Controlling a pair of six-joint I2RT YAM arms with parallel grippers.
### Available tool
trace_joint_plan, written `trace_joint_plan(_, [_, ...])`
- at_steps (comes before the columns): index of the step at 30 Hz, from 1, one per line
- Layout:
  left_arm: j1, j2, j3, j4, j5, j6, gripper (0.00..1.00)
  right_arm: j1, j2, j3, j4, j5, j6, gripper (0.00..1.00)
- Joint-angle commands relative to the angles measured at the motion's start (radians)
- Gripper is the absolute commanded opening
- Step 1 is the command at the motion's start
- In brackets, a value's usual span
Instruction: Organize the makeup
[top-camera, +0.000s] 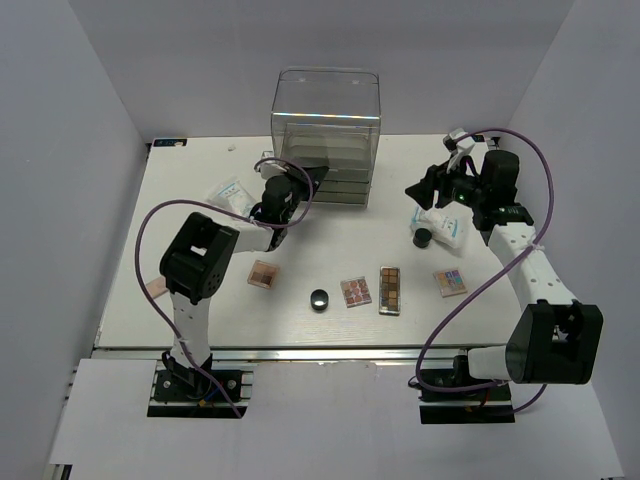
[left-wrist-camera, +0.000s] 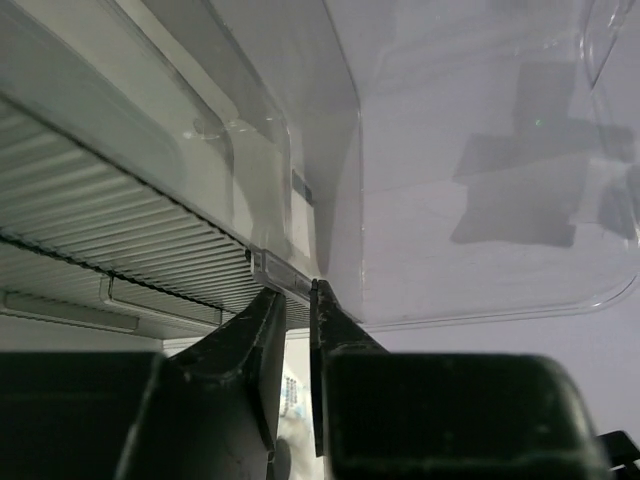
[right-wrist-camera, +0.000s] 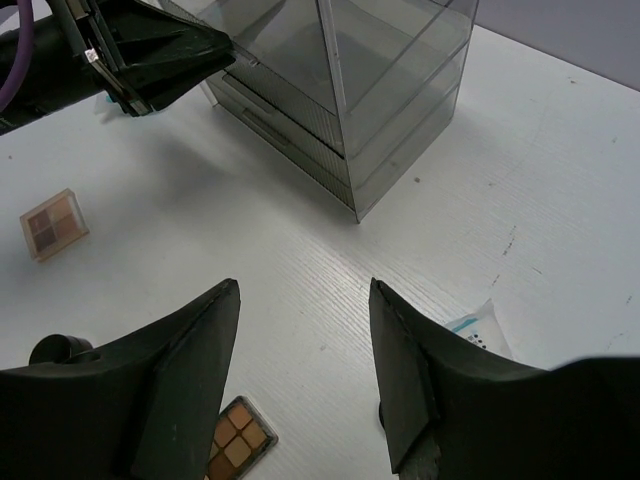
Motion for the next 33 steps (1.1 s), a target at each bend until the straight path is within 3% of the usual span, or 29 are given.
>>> trace_joint_plan(1, [0.009,0.001,0.023,0.069,-0.057,-0.004,0.20,-0.005,0.006,0.017,0.043,-0.026,0.002,0.60])
trace_joint_plan(6, [0.009,-0.024,-0.015,0.134,-0.032,-0.019,0.11,-0.005,0.015,0.025,0.034,-0.067,0.004,0.60])
trace_joint_plan(16, [-0.011,-0.155,-0.105,0.193,0.038,0.003,0.08,0.019,0.044,0.058,0.034,-0.098,0.113,0.63])
trace_joint_plan(27, [-0.031,-0.321,-0.148,0.121,0.077,0.088,0.08,0.088,0.144,0.127,0.128,-0.124,0.465,0.69])
trace_joint_plan(33, [-0.033,-0.379,-0.176,0.116,0.072,0.102,0.08,0.127,0.242,0.241,0.158,-0.100,0.563,0.69])
